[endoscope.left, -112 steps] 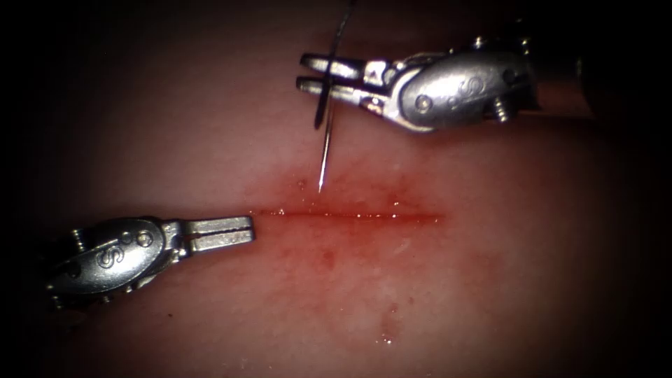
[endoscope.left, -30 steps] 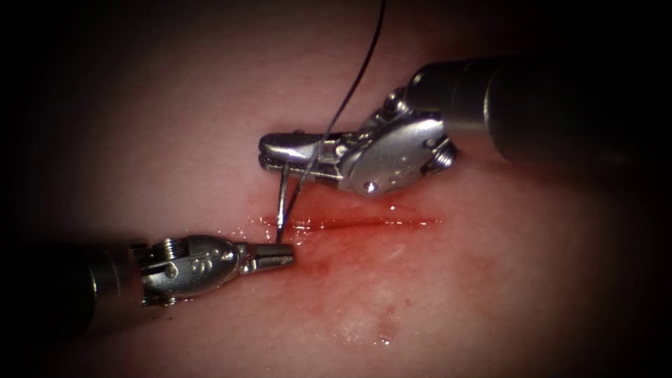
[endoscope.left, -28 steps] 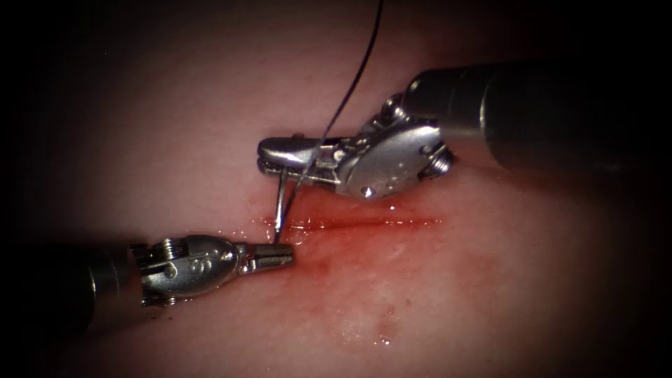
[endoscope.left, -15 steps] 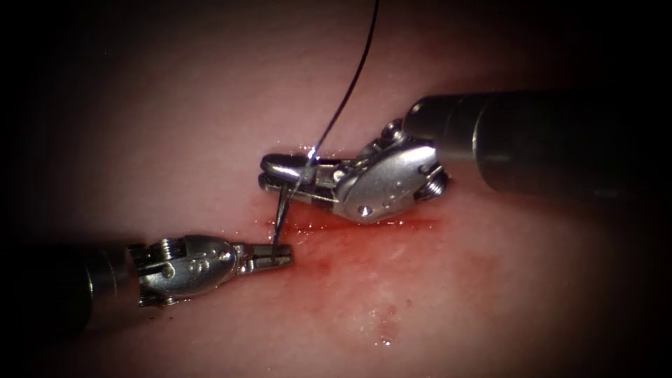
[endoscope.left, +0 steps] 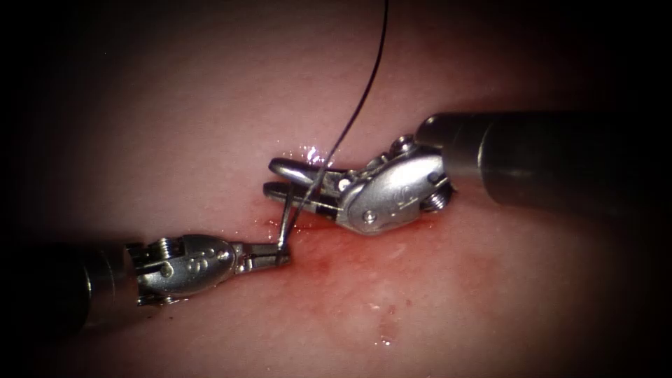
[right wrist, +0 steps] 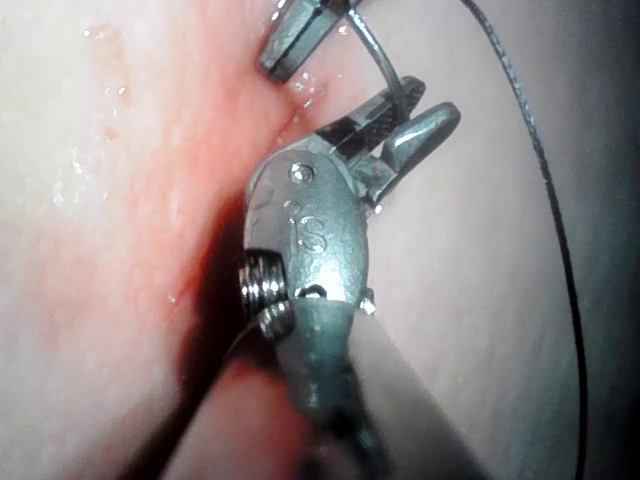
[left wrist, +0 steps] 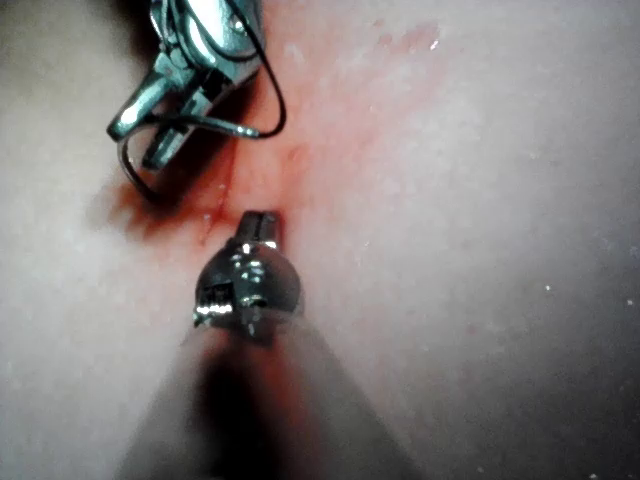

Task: Wound Closure
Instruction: Use the right needle driver to insert the needle into the target above the cut

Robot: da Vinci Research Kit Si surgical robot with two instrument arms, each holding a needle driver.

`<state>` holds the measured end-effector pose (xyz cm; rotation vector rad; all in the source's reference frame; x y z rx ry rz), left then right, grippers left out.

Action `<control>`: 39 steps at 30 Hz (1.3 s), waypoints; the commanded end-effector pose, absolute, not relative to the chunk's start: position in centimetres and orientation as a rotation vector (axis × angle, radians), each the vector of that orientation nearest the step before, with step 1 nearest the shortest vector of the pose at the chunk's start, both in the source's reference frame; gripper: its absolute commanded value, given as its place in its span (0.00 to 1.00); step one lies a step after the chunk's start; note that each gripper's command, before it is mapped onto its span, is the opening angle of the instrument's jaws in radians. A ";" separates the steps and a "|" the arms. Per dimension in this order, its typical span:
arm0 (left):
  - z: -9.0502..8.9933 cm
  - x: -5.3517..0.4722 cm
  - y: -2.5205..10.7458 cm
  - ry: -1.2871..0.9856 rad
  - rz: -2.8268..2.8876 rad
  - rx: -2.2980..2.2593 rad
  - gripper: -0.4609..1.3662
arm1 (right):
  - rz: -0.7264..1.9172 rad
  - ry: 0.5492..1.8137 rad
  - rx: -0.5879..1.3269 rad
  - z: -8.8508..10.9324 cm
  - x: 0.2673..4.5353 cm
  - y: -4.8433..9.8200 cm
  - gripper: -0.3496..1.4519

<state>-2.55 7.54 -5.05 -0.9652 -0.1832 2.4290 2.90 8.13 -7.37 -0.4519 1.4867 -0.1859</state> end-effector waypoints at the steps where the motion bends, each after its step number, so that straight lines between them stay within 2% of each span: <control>1: -5.0 -2.56 7.5 -0.188 2.429 -0.964 0.07 | -0.159 1.493 -0.455 -7.4 2.89 8.2 0.00; 13: -4.9 -2.67 7.5 -0.192 2.427 -0.974 0.06 | -0.079 1.502 -0.470 -7.8 2.95 8.6 0.00; 20: -4.9 -2.67 7.5 -0.190 2.431 -0.971 0.06 | 0.110 1.514 -0.331 -7.7 3.05 8.8 0.00; 39: -4.9 -2.65 7.4 -0.208 2.443 -0.955 0.06 | 0.486 1.486 -0.098 -7.8 3.02 9.1 0.00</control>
